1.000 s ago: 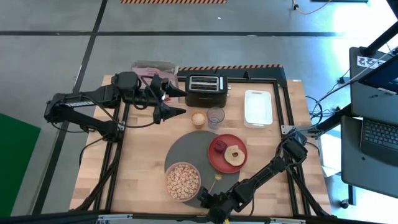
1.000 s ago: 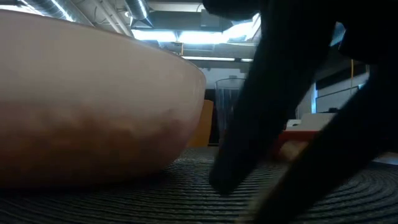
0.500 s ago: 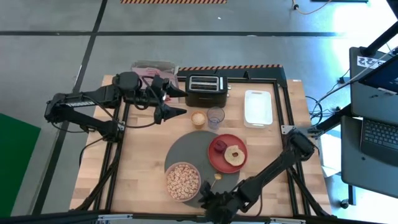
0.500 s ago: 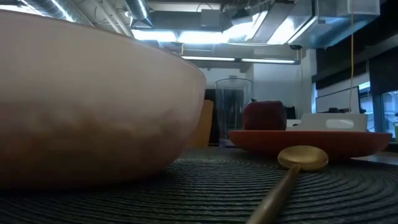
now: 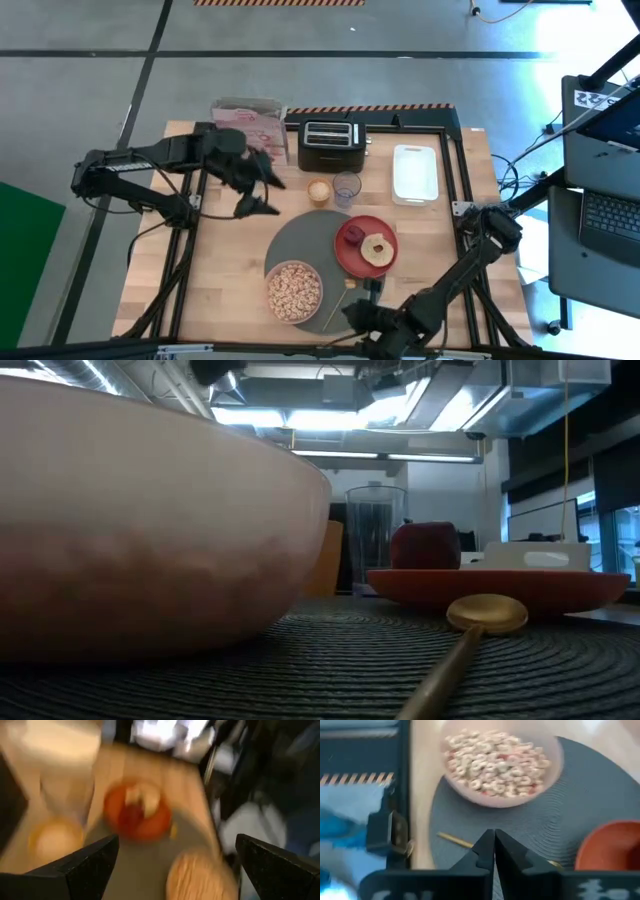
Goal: Arrange a breakfast setting
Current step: Put the spoon on the bottom right of the tablemat
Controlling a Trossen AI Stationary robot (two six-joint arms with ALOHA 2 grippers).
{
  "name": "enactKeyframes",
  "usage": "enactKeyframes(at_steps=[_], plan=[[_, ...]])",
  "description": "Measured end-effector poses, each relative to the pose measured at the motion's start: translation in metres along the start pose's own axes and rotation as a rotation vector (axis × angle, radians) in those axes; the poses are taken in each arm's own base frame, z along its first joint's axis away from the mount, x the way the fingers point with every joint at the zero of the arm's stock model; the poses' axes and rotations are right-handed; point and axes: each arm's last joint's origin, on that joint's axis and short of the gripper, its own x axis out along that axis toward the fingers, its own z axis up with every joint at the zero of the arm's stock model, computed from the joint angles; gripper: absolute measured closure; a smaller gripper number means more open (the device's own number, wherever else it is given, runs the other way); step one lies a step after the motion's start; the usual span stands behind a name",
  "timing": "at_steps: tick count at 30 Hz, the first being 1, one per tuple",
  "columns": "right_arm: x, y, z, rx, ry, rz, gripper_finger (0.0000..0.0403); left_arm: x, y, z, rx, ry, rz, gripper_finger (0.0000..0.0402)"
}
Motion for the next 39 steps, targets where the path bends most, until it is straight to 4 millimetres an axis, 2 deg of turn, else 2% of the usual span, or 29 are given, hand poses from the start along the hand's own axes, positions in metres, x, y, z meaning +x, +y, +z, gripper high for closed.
enactKeyframes(at_steps=[6,10,14,18,24,31,39], plan=[[-0.001,-0.004,-0.009,0.166,-0.022,-0.089,0.0372,0.026,0.026,-0.051,0.05,0.243,-0.024,0.0005],[0.005,-0.006,-0.017,0.226,-0.014,-0.095,0.0386,0.053,0.05,-0.085,0.038,0.233,-0.143,0.0005],[0.012,-0.008,-0.027,0.339,-0.029,-0.092,0.0398,0.073,0.072,-0.117,-0.008,0.203,-0.134,0.0005],[0.017,-0.007,-0.031,0.403,-0.055,-0.068,0.0388,0.091,0.086,-0.145,-0.024,0.219,-0.129,0.0005],[0.021,-0.007,-0.029,0.444,-0.078,-0.037,0.0383,0.116,0.092,-0.168,0.044,0.255,-0.136,0.0005],[0.022,-0.007,-0.029,0.468,-0.083,-0.041,0.0398,0.149,0.095,-0.189,0.226,0.309,-0.134,0.0005],[0.022,-0.008,-0.03,0.536,-0.079,-0.044,0.0383,0.173,0.109,-0.21,0.38,0.365,-0.029,0.0005]])
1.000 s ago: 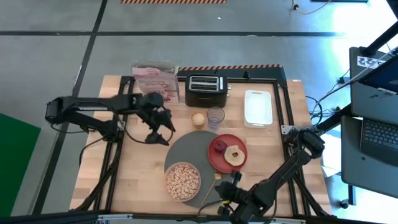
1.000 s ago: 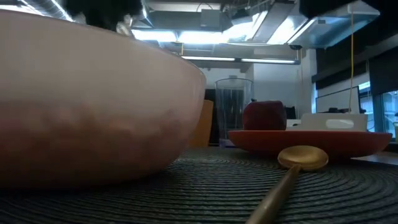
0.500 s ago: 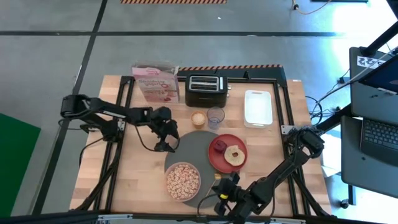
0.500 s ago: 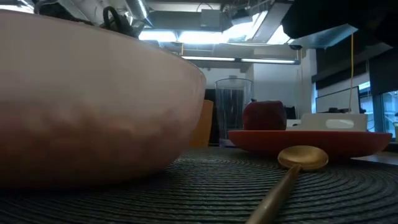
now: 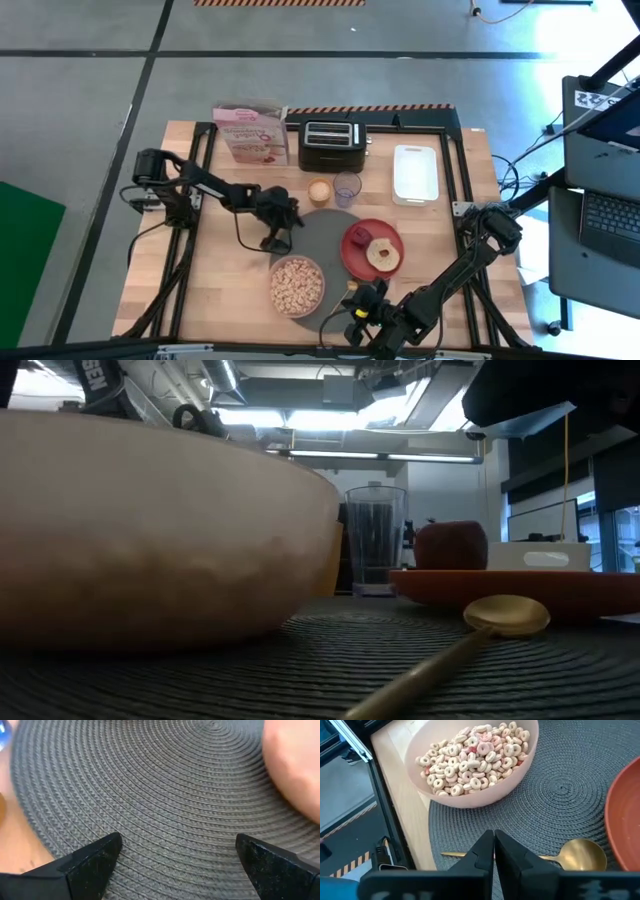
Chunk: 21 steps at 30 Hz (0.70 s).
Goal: Arrange a breakfast setting
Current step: Put the spoon on the bottom right of the tablemat
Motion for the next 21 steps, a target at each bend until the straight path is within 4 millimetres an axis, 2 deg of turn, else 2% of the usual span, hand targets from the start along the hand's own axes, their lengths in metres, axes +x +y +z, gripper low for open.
enactKeyframes(at_steps=[4,11,15,21], plan=[[0.0,0.001,0.0,0.018,0.013,0.012,0.039,0.004,0.0,0.001,0.075,-0.023,0.028,0.0005],[-0.005,0.006,-0.006,0.053,0.069,0.065,0.0397,0.004,0.0,0.002,0.05,-0.032,0.051,0.0005],[-0.006,0.001,-0.011,0.02,0.149,0.025,0.0389,0.003,-0.002,-0.001,0.043,-0.027,0.056,0.0005],[-0.001,-0.012,-0.007,-0.031,0.2,-0.071,0.0397,0.002,-0.003,-0.006,0.018,-0.033,0.064,0.0005]])
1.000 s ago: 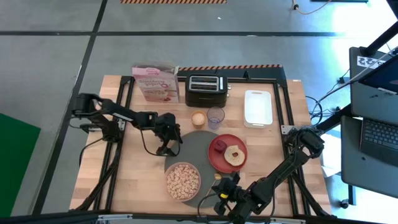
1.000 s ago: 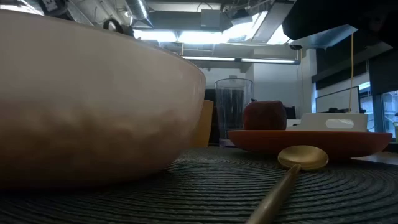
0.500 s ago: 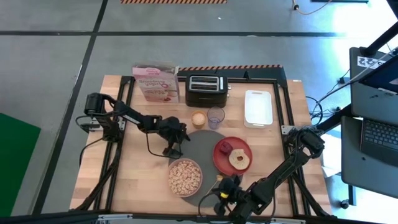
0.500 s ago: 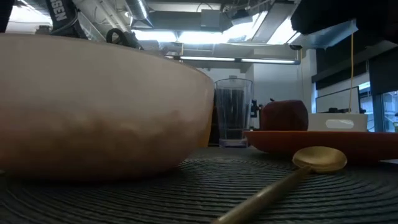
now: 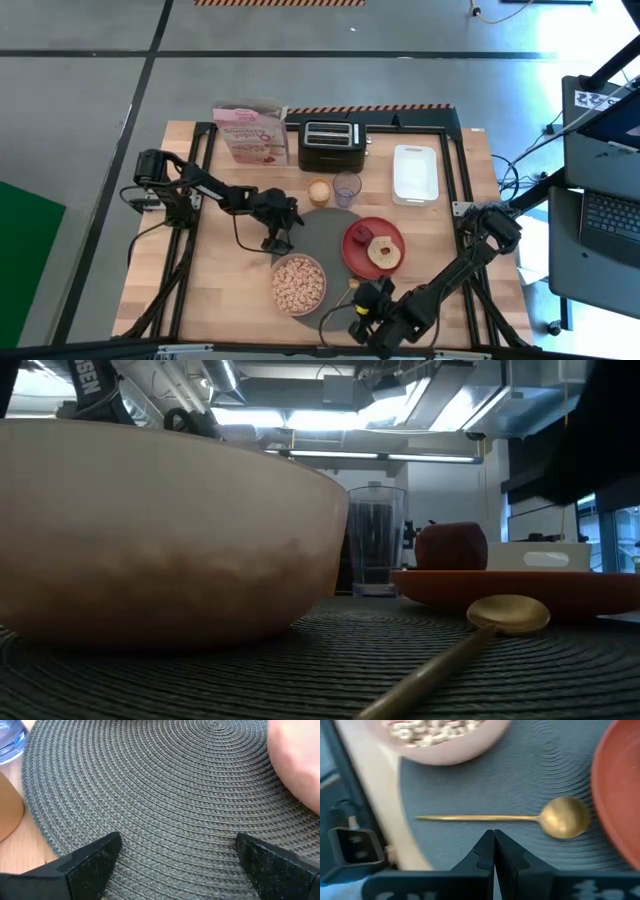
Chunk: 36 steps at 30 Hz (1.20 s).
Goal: Arrange a breakfast setting
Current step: Put the spoon on the bottom right of the tablemat
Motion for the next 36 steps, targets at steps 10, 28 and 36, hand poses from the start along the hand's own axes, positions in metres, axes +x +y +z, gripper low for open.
enactKeyframes(at_steps=[10,28,36], plan=[[0.027,-0.025,-0.006,0.017,0.046,-0.029,0.0377,0.003,-0.012,0.002,-0.01,-0.001,-0.004,0.0005],[0.041,-0.043,0.001,0.012,0.107,-0.111,0.0384,0.003,-0.012,0.002,-0.014,-0.001,-0.006,0.0005],[0.054,-0.05,0.023,-0.032,0.103,-0.115,0.0382,0.003,-0.013,0.002,-0.015,-0.001,-0.007,0.0005]])
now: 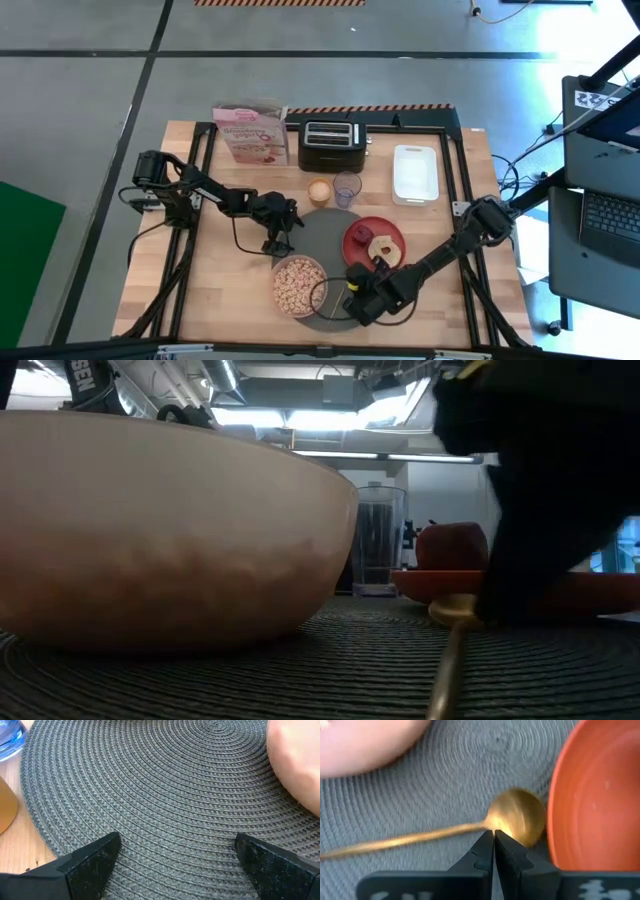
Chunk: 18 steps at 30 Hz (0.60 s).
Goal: Arrange a breakfast setting
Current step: Put the spoon on the bottom right of the tablemat
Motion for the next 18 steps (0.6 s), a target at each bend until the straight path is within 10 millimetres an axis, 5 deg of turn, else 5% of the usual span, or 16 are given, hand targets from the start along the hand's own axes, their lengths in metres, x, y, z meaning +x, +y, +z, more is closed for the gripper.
enactKeyframes(at_steps=[8,18], plan=[[0.01,-0.005,0.021,-0.059,0.006,0.021,0.0382,0.0,0.0,0.0,0.0,0.0,-0.001,0.0005],[0.007,0.001,0.018,-0.051,-0.005,0.065,0.0381,0.0,0.0,0.0,0.0,0.0,-0.001,0.0005]])
